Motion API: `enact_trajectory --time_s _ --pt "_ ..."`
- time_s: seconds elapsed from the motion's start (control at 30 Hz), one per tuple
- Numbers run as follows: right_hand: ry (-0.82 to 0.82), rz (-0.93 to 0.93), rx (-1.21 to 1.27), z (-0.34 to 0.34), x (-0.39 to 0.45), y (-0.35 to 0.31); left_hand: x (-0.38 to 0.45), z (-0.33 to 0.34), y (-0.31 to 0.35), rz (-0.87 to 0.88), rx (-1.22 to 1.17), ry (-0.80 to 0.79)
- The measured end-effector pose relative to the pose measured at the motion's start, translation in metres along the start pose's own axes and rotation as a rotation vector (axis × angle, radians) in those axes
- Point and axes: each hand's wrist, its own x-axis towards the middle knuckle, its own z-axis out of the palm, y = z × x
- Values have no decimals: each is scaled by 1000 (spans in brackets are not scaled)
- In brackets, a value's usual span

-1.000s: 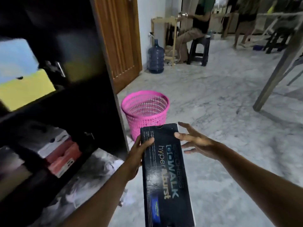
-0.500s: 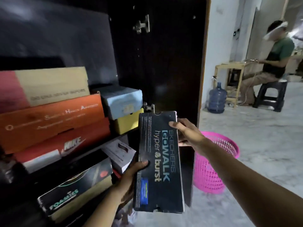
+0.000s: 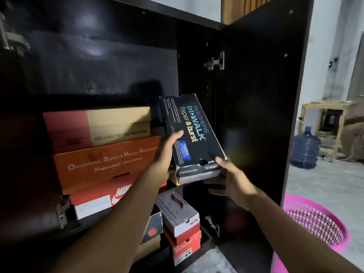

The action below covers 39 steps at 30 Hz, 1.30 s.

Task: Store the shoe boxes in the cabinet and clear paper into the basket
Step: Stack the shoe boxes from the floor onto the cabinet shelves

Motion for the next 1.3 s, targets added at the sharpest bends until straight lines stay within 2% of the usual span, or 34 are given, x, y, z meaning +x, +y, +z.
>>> enact_trajectory --time_s 0.1,0.17,0.23,0.3,0.4,0.47,0.57,0.67,0.73,0.9,1.17,1.3 --pt "55 -112 93 9 14 -9 16 15 28 -86 23 82" --pt "136 -129 144 17 32 -20 22 22 42 -68 50 161" --pt "168 -131 172 22 50 -27 25 27 49 50 183 322" --pt "189 -120 169 24 69 -27 24 27 48 266 400 406" --pt "272 -81 125 31 90 -29 16 22 38 621 703 306" --pt "355 -68 106 34 104 -33 19 17 33 787 935 242" --pt "496 -89 42 37 121 -38 32 9 34 832 1192 208" --pt "615 -140 -240 44 132 -38 48 2 37 821 1342 233" --pt "544 -209 -401 53 131 -38 59 3 38 793 1430 279" --pt "230 -241 -491 64 132 -32 82 5 46 630 1538 293" --pt "62 -160 -527 68 146 -32 101 2 53 533 1612 275" --pt "17 -162 -637 71 146 -33 106 0 49 491 1604 254"
